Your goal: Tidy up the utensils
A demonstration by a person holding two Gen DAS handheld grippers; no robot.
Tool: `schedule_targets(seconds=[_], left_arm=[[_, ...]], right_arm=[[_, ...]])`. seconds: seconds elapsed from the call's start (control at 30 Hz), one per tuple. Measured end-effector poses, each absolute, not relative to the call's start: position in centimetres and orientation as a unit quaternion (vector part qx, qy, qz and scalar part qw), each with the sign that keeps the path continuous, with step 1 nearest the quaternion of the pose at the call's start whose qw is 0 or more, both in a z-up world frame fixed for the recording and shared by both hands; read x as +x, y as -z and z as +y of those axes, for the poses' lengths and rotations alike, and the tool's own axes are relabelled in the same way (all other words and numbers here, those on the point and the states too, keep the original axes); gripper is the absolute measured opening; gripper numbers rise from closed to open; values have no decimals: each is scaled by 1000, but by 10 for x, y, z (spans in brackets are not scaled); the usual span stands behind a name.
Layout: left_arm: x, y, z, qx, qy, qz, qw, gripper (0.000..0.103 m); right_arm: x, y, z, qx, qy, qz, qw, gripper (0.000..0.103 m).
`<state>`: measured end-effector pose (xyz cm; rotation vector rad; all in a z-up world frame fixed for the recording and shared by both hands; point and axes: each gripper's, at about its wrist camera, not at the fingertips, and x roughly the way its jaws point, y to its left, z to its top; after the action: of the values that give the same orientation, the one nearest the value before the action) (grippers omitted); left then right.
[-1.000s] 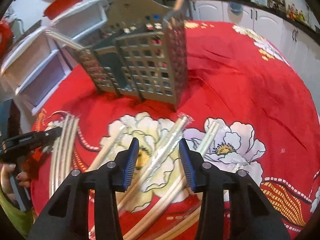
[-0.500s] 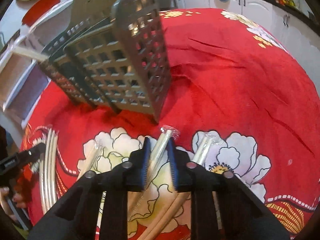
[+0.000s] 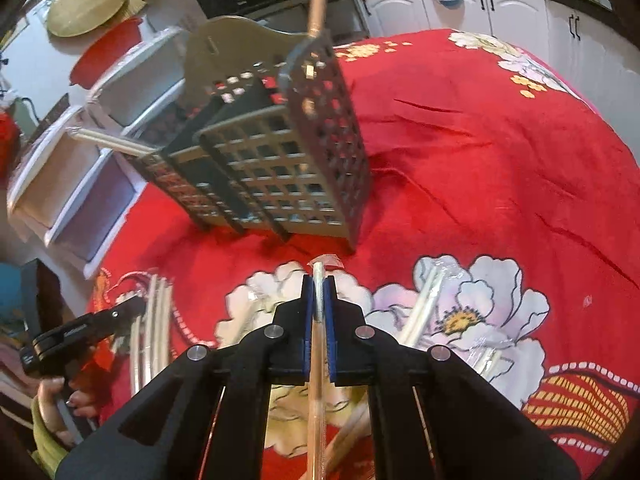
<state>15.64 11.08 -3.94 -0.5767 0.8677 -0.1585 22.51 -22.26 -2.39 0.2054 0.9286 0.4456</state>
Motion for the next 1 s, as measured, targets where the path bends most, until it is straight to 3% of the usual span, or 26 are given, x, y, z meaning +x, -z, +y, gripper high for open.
schedule_targets(seconds=[0.37, 1.0], left_arm=[[139, -45, 91, -210, 108, 330, 914, 2], [135, -128, 59, -171, 141, 232, 947, 1]], right_arm=[[190, -33, -207, 68, -260, 376, 887, 6], [152, -109, -211, 58, -295, 248, 921, 6]])
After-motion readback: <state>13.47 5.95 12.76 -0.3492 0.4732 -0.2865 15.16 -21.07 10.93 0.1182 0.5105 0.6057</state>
